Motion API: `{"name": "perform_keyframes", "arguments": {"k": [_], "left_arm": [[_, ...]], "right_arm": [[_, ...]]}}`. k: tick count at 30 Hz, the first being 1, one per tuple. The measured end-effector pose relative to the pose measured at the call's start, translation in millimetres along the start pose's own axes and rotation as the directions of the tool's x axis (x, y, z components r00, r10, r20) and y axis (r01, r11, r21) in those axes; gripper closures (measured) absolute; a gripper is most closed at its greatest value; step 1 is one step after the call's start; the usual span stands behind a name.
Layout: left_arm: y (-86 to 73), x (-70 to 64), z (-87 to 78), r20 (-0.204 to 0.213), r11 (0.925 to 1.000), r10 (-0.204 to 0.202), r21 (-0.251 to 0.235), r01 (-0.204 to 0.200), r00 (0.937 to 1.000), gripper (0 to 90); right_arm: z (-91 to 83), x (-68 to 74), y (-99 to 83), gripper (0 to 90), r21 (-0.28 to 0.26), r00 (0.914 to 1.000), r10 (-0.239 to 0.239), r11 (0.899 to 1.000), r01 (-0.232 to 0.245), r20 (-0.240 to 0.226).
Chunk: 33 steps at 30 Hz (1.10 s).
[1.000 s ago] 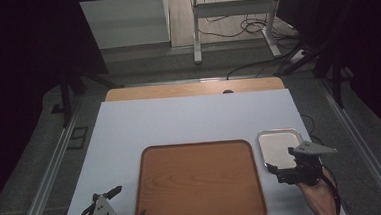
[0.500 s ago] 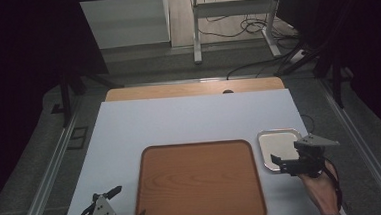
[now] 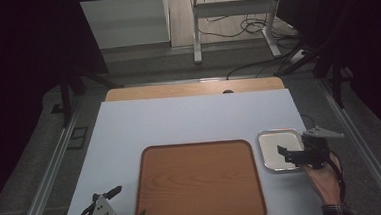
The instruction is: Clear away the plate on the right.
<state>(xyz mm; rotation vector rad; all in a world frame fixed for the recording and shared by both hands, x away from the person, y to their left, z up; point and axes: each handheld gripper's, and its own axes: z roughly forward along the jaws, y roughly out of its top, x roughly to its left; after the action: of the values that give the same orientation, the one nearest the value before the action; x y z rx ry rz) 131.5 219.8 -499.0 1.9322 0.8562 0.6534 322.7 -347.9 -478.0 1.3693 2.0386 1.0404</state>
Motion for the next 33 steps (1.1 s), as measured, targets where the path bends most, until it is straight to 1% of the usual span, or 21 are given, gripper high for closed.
{"name": "perform_keyframes", "arguments": {"k": [1, 3, 5, 7, 8, 12, 13, 16, 19, 20, 21, 22, 23, 24, 25, 26, 27, 28, 29, 32, 33], "left_arm": [[0.0, -0.1, -0.1, 0.0, 1.0, 0.0, -0.001, 0.0, 1.0, 3.7], [0.1, -0.1, 0.0, 0.001, 1.0, 0.001, 0.0, -0.001, 1.0, 3.7], [0.1, -0.1, -0.2, 0.001, 1.0, 0.001, -0.001, -0.001, 1.0, 3.7], [0.0, -0.2, -0.2, 0.001, 1.0, 0.002, 0.0, -0.002, 1.0, 3.6], [0.0, -0.2, -0.2, 0.002, 1.0, 0.001, -0.001, -0.001, 1.0, 3.7], [-0.3, 0.7, -0.7, 0.001, 1.0, -0.005, -0.002, 0.005, 1.0, 3.6], [-0.4, 0.8, -0.9, 0.001, 1.0, -0.009, -0.003, 0.009, 1.0, 3.6], [-0.8, 1.5, -1.5, -0.001, 0.9998, -0.019, -0.008, 0.019, 0.9998, 3.4], [-1.0, 2.1, -1.8, -0.003, 0.9996, -0.025, -0.01, 0.025, 0.9997, 3.3], [-1.0, 2.0, -1.8, -0.003, 0.9996, -0.025, -0.01, 0.025, 0.9997, 3.3], [-1.0, 1.8, -1.9, -0.003, 0.9997, -0.023, -0.009, 0.022, 0.9997, 3.3], [-1.0, 1.8, -1.9, -0.003, 0.9997, -0.023, -0.009, 0.022, 0.9997, 3.3], [-1.1, 1.6, -1.9, -0.002, 0.9997, -0.022, -0.009, 0.022, 0.9998, 3.3], [-1.1, 1.6, -1.9, -0.002, 0.9997, -0.022, -0.008, 0.022, 0.9998, 3.3], [-1.0, 1.5, -1.9, -0.001, 0.9997, -0.021, -0.008, 0.021, 0.9998, 3.3], [-1.0, 1.4, -1.8, -0.001, 0.9998, -0.02, -0.007, 0.02, 0.9998, 3.3], [-0.9, 1.4, -1.7, -0.001, 0.9998, -0.02, -0.006, 0.02, 0.9998, 3.3], [-0.8, 1.3, -1.5, -0.001, 0.9998, -0.018, -0.006, 0.018, 0.9998, 3.3], [-0.8, 1.0, -1.5, -0.001, 0.9998, -0.017, -0.005, 0.017, 0.9999, 3.3], [-0.6, 0.7, -1.3, 0.0, 0.9999, -0.011, -0.002, 0.011, 0.9999, 3.3], [-0.6, 0.6, -1.3, 0.0, 0.9999, -0.011, -0.001, 0.011, 0.9999, 3.3]], "right_arm": [[-0.1, -1.6, 0.4, 0.0, 0.0, 0.9999, 0.011, 1.0, -0.011, 0.0], [0.3, -5.8, 0.9, 0.0, 0.0, 0.9994, 0.026, 1.0, -0.026, 0.022], [1.5, -10.8, 0.6, 0.0, 0.008, 0.9983, 0.052, 0.999, -0.052, 0.024], [1.9, -14.6, 0.5, 1.1, 0.023, 0.9974, 0.065, 0.998, -0.066, 0.03], [1.7, -16.9, 0.7, 3.5, 0.036, 0.9966, 0.074, 0.997, -0.075, 0.037], [-0.9, -23.9, 1.5, 13.2, 0.049, 0.9939, 0.079, 0.995, -0.083, 0.076], [-1.7, -26.8, 1.6, 17.6, 0.052, 0.9931, 0.09, 0.994, -0.094, 0.075], [-1.1, -32.8, 1.3, 24.5, 0.081, 0.9919, 0.091, 0.992, -0.099, 0.089], [1.9, -40.3, 0.0, 29.6, 0.116, 0.9914, 0.1, 0.987, -0.109, 0.084], [2.9, -42.9, -0.5, 32.5, 0.126, 0.9907, 0.101, 0.986, -0.112, 0.091], [4.4, -49.0, -1.6, 38.1, 0.133, 0.9886, 0.116, 0.983, -0.128, 0.097], [4.4, -49.0, -1.6, 38.1, 0.133, 0.9886, 0.116, 0.983, -0.128, 0.097], [4.9, -52.0, -1.9, 41.6, 0.14, 0.9867, 0.127, 0.98, -0.141, 0.101], [6.4, -56.7, -3.1, 48.7, 0.158, 0.9829, 0.152, 0.973, -0.167, 0.103], [6.4, -56.7, -3.1, 48.7, 0.158, 0.9829, 0.152, 0.973, -0.167, 0.103], [8.0, -58.8, -3.7, 51.4, 0.173, 0.98, 0.169, 0.967, -0.185, 0.105], [11.1, -61.5, -4.9, 58.5, 0.194, 0.9774, 0.18, 0.961, -0.199, 0.11], [11.1, -61.5, -4.9, 58.5, 0.194, 0.9774, 0.18, 0.961, -0.199, 0.11], [12.0, -62.1, -4.9, 60.6, 0.201, 0.9763, 0.187, 0.958, -0.206, 0.108], [14.1, -65.4, -4.4, 69.7, 0.207, 0.9752, 0.201, 0.954, -0.216, 0.094], [14.4, -66.0, -4.1, 71.2, 0.213, 0.974, 0.208, 0.951, -0.223, 0.09]]}}
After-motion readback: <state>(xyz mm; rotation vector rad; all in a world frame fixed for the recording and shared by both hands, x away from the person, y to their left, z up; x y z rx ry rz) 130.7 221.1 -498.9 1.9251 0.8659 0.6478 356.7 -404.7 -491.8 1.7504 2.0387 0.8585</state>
